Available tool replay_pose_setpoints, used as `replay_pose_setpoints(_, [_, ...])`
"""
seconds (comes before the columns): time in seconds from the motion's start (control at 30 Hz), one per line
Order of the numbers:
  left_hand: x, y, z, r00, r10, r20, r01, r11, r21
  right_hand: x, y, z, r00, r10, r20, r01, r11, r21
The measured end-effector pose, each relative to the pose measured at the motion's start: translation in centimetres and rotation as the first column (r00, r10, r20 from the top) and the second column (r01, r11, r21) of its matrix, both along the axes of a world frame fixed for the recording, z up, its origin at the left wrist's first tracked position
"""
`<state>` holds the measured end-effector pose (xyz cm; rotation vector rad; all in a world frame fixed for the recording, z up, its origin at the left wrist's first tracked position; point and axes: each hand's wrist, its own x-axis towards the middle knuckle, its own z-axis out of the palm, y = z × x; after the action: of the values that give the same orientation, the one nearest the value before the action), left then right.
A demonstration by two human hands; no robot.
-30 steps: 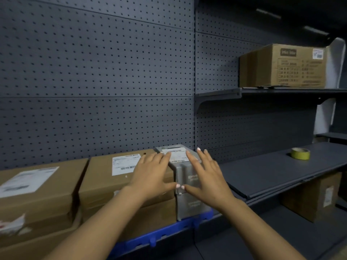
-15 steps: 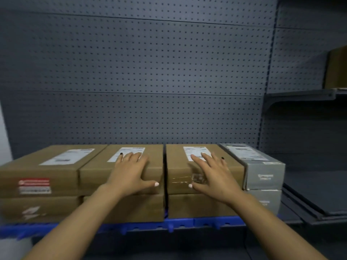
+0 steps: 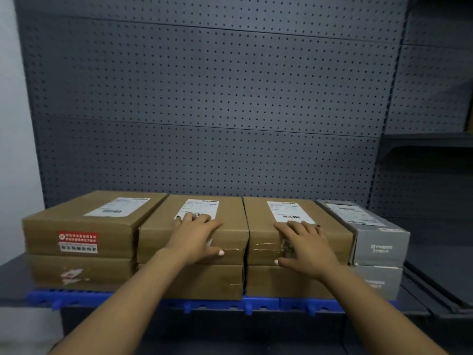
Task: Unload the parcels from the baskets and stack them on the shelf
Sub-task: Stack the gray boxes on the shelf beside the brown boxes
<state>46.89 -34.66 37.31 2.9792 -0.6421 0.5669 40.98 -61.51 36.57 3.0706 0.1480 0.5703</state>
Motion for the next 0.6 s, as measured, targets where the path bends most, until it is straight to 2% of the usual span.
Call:
replay_pose_setpoints(0.2, [0.0,0.3,-0.2,1.0,-0.013,0.022,0.013,1.0,0.0,0.2,0.1,-0.4,1.0,-0.005,0.025,0.005,1.0,-0.014])
replay_pose_setpoints(0.4, [-0.2,0.9,-0.6,0.998,-0.025,0.053,0.027,0.999,-0.038,-0.1,0.7,0.2,0.999,-0.023,-0.028,0.023,1.0,-0.011])
replay_pose_setpoints(0.6, [-0.4,6.5,-0.4,0.988,0.117,0.098,-0.109,0.99,-0.088,1.4,6.1,1.2,0.994,0.104,0.02,-0.103,0.994,-0.029])
